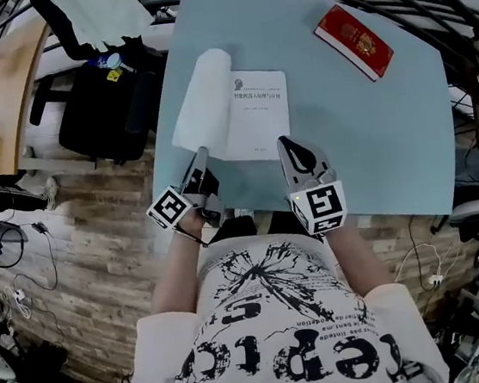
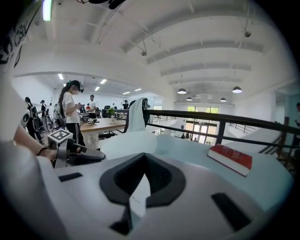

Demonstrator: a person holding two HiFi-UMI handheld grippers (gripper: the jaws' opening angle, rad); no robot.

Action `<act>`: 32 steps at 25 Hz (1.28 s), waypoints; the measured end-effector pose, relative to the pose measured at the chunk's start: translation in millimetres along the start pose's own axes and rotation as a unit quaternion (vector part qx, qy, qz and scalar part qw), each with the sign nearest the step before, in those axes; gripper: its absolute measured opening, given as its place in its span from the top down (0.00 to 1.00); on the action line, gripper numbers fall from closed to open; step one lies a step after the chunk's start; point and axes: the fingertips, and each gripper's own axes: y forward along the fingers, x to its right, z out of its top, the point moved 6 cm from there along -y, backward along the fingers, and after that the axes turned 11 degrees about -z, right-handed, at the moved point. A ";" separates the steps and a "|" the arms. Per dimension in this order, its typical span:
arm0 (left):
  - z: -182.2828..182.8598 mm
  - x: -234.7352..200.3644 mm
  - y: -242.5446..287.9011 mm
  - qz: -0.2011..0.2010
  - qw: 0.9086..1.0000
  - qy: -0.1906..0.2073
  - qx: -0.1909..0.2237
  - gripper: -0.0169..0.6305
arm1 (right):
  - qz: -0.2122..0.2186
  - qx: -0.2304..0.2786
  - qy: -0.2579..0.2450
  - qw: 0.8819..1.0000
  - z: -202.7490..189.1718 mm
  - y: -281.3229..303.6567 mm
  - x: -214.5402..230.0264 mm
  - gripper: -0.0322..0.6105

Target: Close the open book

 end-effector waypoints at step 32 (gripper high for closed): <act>-135.9 -16.2 83.4 0.099 0.748 0.405 -0.516 0.79 | -0.059 -0.056 0.044 0.996 -41.2 -41.5 58.4 0.94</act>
